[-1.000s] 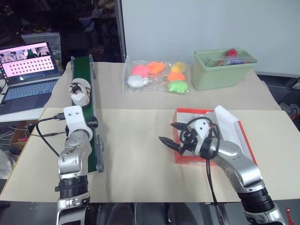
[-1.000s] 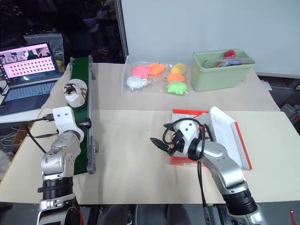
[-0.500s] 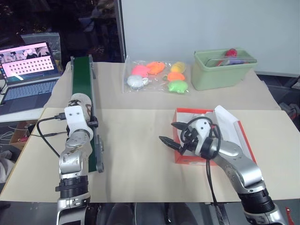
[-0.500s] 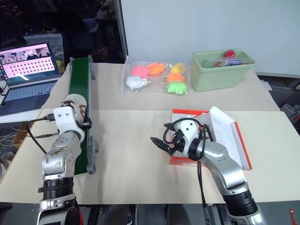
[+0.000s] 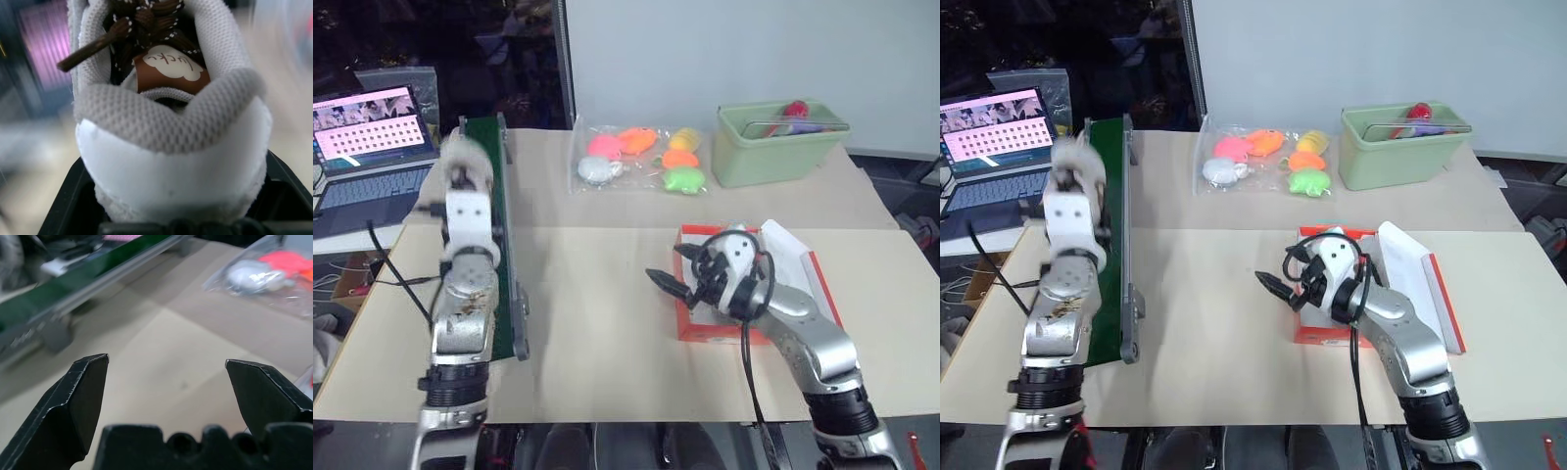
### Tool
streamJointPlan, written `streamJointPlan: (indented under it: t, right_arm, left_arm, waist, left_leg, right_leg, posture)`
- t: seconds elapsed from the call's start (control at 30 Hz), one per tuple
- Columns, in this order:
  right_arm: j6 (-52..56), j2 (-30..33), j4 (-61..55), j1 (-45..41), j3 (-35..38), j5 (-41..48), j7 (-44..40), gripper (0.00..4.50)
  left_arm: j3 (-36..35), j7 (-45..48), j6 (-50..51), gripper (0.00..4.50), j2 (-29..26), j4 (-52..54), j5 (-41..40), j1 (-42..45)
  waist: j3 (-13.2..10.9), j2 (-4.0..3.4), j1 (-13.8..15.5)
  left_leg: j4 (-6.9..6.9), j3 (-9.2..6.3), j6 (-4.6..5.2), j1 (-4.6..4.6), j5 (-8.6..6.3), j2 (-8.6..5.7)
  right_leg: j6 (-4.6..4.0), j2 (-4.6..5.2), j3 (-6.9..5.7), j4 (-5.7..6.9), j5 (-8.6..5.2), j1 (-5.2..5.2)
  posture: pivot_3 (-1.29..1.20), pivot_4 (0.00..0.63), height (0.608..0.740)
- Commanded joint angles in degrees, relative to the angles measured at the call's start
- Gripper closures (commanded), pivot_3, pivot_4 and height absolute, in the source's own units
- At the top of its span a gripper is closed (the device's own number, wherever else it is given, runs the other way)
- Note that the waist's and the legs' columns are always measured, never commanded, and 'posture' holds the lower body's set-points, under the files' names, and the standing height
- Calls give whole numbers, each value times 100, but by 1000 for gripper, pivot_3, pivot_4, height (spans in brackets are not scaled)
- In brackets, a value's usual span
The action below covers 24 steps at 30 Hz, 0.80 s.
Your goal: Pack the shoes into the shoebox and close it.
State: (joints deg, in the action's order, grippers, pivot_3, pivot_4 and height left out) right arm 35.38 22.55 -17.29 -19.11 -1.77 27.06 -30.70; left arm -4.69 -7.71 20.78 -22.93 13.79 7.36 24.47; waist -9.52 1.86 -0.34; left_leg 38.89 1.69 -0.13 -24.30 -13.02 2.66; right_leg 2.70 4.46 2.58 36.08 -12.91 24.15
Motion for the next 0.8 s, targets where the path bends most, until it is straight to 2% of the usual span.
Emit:
streamJointPlan:
  t: [0.03, 0.1, 0.2, 0.3, 0.4, 0.6, 0.8]
  right_arm:
    - [732, -371, 153, -406, 636, 684, 511, 0]
    - [1147, -598, 240, -575, 937, 1098, 733, 0]
    - [1742, -986, 403, -800, 1514, 1963, 1170, 0]
    - [2227, -1392, 606, -1038, 2173, 3090, 1743, 0]
    - [2567, -1642, 720, -1178, 2481, 3948, 2289, 0]
    - [2606, -1814, 850, -1520, 2542, 4686, 3110, 0]
    - [2563, -1889, 747, -1701, 2220, 4944, 3469, 0]
  left_arm:
    - [635, 918, -664, 1765, 245, 381, -419, -91]
    - [663, 1615, -115, 1765, 671, 524, -1489, -192]
    - [741, 2182, 294, 1765, 841, 849, -2084, -299]
    - [830, 2358, 456, 1765, 775, 959, -2071, -304]
    - [855, 2447, 478, 1765, 779, 969, -2062, -244]
    - [958, 2622, 542, 1765, 797, 950, -2074, -188]
    - [1160, 2770, 577, 1765, 858, 949, -2049, -93]
  waist:
    - [12, -14, 38]
    - [16, -20, 67]
    - [14, -19, 36]
    - [14, -20, -66]
    - [15, -21, -88]
    - [15, -21, -73]
    - [15, -22, -67]
  left_leg:
    - [-1, 3, 0, 0, 0, -1]
    - [0, 6, 0, 1, 0, -4]
    - [1, 5, 1, -3, 0, 3]
    - [-3, 1, 2, -5, 0, 9]
    - [-5, 0, 2, 1, 0, 9]
    - [-3, 1, 3, 1, 1, 6]
    - [-4, 1, 3, -3, 1, 6]
  right_leg:
    - [1, 4, 0, 1, 1, -4]
    - [2, 9, 0, 1, 1, -7]
    - [2, -1, 0, 4, 1, 2]
    - [1, -11, 1, 6, 0, 13]
    - [1, -12, 4, 7, 0, 9]
    - [2, -9, 4, 5, 0, 5]
    - [2, -9, 3, 4, 0, 7]
  posture:
    - [0, 150, 729]
    - [0, 150, 729]
    - [0, 150, 729]
    - [0, 150, 729]
    - [0, 150, 729]
    - [0, 150, 729]
    - [0, 150, 729]
